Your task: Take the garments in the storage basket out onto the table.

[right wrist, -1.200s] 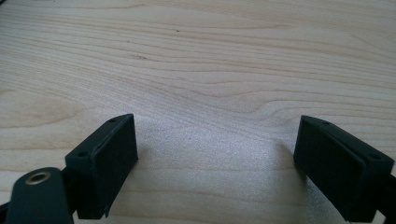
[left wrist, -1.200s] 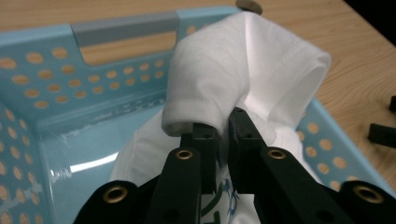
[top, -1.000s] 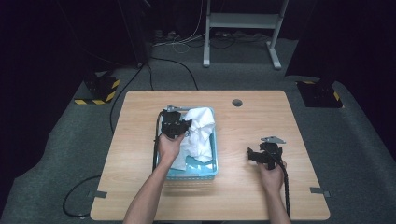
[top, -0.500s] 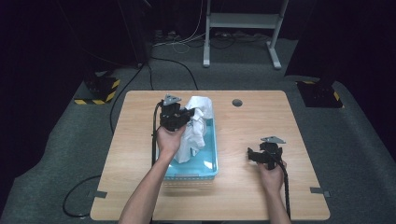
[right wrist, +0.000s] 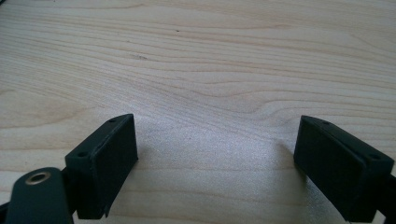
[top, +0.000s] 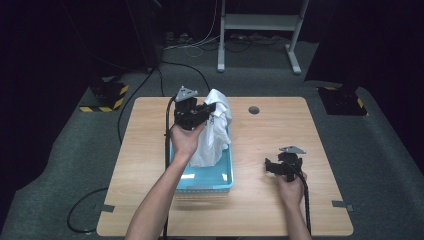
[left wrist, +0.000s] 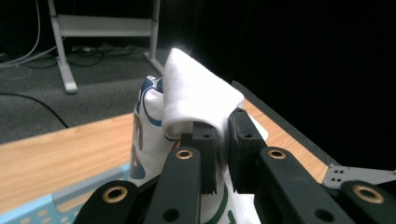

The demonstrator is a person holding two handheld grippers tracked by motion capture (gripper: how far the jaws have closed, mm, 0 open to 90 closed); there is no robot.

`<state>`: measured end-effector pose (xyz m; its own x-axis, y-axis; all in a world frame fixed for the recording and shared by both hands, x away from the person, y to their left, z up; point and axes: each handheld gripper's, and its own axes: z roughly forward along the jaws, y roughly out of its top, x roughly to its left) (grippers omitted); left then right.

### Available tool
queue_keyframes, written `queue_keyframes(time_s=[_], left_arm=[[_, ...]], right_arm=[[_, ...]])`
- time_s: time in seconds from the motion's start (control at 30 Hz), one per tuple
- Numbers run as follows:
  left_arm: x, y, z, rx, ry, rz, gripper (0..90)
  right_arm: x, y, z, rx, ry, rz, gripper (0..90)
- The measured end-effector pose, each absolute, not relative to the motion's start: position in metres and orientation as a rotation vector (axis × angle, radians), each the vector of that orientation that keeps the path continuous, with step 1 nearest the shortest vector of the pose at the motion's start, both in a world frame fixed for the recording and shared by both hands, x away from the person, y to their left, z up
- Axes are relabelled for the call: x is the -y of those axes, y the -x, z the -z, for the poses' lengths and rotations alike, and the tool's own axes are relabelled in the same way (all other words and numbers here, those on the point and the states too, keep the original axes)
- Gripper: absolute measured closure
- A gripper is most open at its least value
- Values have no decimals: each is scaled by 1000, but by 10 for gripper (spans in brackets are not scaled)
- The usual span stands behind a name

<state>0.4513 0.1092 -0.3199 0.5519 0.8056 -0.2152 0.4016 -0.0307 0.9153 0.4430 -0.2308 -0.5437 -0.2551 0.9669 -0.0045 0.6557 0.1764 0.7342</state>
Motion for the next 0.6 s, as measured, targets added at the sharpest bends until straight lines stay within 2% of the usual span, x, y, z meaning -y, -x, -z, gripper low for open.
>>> queue_keyframes(time_s=[0.6], left_arm=[[-77, -448, 286, -903, -1612, -380, 830]], right_arm=[[231, -443, 544, -1983, -1523, -862, 130]])
